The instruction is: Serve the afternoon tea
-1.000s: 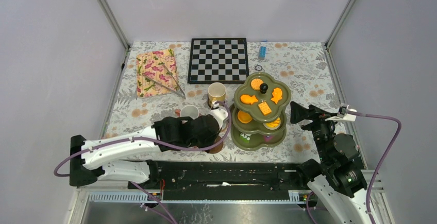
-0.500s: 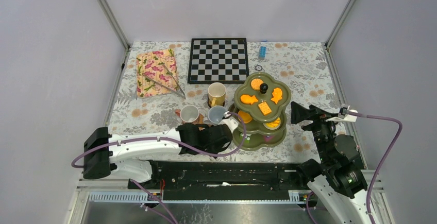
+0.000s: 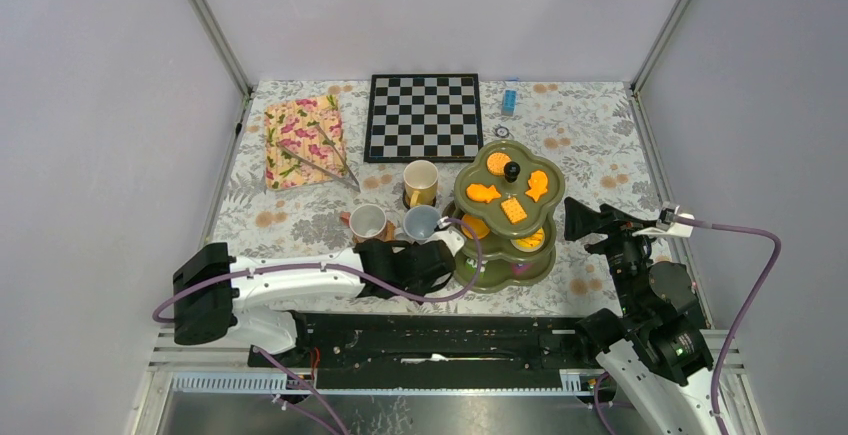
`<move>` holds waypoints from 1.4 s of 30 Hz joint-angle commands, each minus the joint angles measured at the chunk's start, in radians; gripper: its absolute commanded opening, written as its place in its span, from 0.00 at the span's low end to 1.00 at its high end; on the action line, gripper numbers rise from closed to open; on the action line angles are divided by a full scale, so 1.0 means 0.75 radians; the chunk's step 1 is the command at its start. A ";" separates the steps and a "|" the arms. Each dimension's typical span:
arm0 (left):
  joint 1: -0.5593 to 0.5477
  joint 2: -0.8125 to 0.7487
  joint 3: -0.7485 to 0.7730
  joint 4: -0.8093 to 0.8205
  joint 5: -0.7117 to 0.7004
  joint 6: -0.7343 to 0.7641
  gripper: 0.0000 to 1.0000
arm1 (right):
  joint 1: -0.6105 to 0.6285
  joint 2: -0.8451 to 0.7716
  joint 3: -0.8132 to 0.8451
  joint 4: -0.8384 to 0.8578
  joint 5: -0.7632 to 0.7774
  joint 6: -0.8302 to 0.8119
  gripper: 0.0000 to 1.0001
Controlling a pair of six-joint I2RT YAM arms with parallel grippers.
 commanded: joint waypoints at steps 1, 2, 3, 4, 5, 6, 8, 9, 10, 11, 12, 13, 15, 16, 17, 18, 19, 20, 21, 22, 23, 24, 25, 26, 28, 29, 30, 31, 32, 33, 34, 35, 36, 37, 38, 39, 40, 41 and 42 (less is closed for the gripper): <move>0.029 -0.001 -0.007 0.084 -0.017 0.029 0.00 | 0.006 -0.012 0.023 0.013 0.015 -0.002 0.98; 0.033 -0.001 -0.009 0.089 -0.014 0.030 0.01 | 0.006 -0.012 0.024 0.014 0.016 -0.002 0.98; 0.036 -0.004 -0.012 0.097 -0.009 0.031 0.02 | 0.006 -0.012 0.025 0.013 0.016 -0.004 0.98; 0.038 -0.006 -0.016 0.102 -0.003 0.030 0.03 | 0.006 -0.011 0.025 0.014 0.017 -0.004 0.98; 0.041 -0.007 -0.018 0.103 0.000 0.028 0.03 | 0.006 -0.012 0.025 0.014 0.016 -0.004 0.98; 0.042 -0.007 -0.019 0.103 0.004 0.026 0.03 | 0.006 -0.012 0.026 0.012 0.016 -0.004 0.98; 0.044 -0.015 -0.021 0.103 0.018 0.022 0.04 | 0.006 -0.013 0.025 0.011 0.017 -0.006 0.98; 0.045 -0.018 -0.023 0.103 0.020 0.021 0.04 | 0.006 -0.012 0.024 0.013 0.016 -0.004 0.98; 0.045 -0.020 -0.024 0.103 0.022 0.021 0.04 | 0.006 -0.011 0.023 0.012 0.016 -0.002 0.98; 0.045 -0.022 -0.024 0.103 0.025 0.022 0.04 | 0.006 -0.012 0.021 0.012 0.016 0.000 0.98; 0.045 -0.020 -0.023 0.104 0.026 0.023 0.04 | 0.006 -0.012 0.020 0.012 0.015 0.002 0.98; 0.045 -0.019 -0.023 0.105 0.029 0.023 0.05 | 0.006 -0.011 0.019 0.013 0.015 0.004 0.98; 0.045 -0.011 -0.024 0.110 0.040 0.023 0.05 | 0.006 -0.012 0.019 0.012 0.014 0.006 0.98; 0.045 -0.007 -0.025 0.114 0.042 0.023 0.05 | 0.006 -0.014 0.020 0.012 0.013 0.005 0.98; 0.045 -0.004 -0.025 0.116 0.041 0.023 0.05 | 0.006 -0.016 0.019 0.012 0.014 0.004 0.98; 0.045 -0.001 -0.024 0.117 0.041 0.023 0.05 | 0.006 -0.018 0.019 0.013 0.016 0.004 0.98; 0.045 0.002 -0.023 0.117 0.040 0.023 0.05 | 0.006 -0.019 0.018 0.010 0.014 0.004 0.98; 0.045 0.005 -0.022 0.117 0.043 0.023 0.05 | 0.006 -0.019 0.019 0.011 0.015 0.003 0.98; 0.045 0.008 -0.023 0.119 0.043 0.023 0.05 | 0.006 -0.020 0.018 0.010 0.015 0.005 0.98; 0.045 0.012 -0.024 0.120 0.044 0.023 0.06 | 0.006 -0.019 0.019 0.008 0.015 0.005 0.98; 0.045 0.016 -0.027 0.119 0.043 0.025 0.07 | 0.006 -0.019 0.017 0.009 0.014 0.006 0.98; 0.045 0.022 -0.029 0.118 0.042 0.023 0.08 | 0.006 -0.018 0.018 0.009 0.014 0.005 0.98; 0.045 0.026 -0.030 0.116 0.041 0.022 0.09 | 0.006 -0.017 0.020 0.011 0.015 0.006 0.98; 0.045 0.027 -0.029 0.115 0.037 0.019 0.10 | 0.006 -0.016 0.021 0.011 0.016 0.004 0.98; 0.045 0.028 -0.028 0.115 0.033 0.017 0.14 | 0.006 -0.013 0.023 0.010 0.016 0.004 0.98; 0.045 0.028 -0.026 0.117 0.035 0.017 0.15 | 0.006 -0.013 0.023 0.010 0.017 0.003 0.98; 0.045 0.027 -0.024 0.117 0.032 0.017 0.17 | 0.006 -0.014 0.022 0.010 0.015 0.004 0.98; 0.045 0.028 -0.023 0.117 0.028 0.017 0.18 | 0.006 -0.014 0.022 0.010 0.014 0.004 0.98; 0.045 0.028 -0.022 0.117 0.024 0.017 0.21 | 0.006 -0.012 0.022 0.010 0.016 0.003 0.98; 0.045 0.026 -0.020 0.115 0.018 0.018 0.24 | 0.006 -0.015 0.024 0.010 0.016 0.002 0.98; 0.045 0.021 -0.018 0.114 0.011 0.018 0.27 | 0.006 -0.016 0.024 0.009 0.017 -0.001 0.98; 0.045 0.015 -0.015 0.113 0.007 0.019 0.28 | 0.006 -0.015 0.027 0.010 0.018 -0.004 0.98; 0.045 0.009 -0.013 0.113 0.003 0.020 0.30 | 0.006 -0.014 0.028 0.009 0.022 -0.007 0.98; 0.045 0.000 -0.011 0.115 -0.001 0.022 0.33 | 0.006 -0.015 0.030 0.008 0.024 -0.009 0.98; 0.045 -0.013 -0.011 0.116 -0.002 0.024 0.37 | 0.006 -0.016 0.029 0.009 0.026 -0.012 0.98; 0.045 -0.024 -0.011 0.118 -0.003 0.025 0.40 | 0.006 -0.018 0.032 0.009 0.028 -0.014 0.98; 0.045 -0.039 -0.011 0.117 -0.005 0.027 0.43 | 0.006 -0.018 0.032 0.008 0.030 -0.014 0.98; 0.045 -0.052 -0.010 0.117 -0.004 0.031 0.46 | 0.006 -0.017 0.033 0.008 0.031 -0.017 0.98; 0.045 -0.068 -0.008 0.114 -0.004 0.031 0.50 | 0.006 -0.017 0.035 0.008 0.033 -0.018 0.98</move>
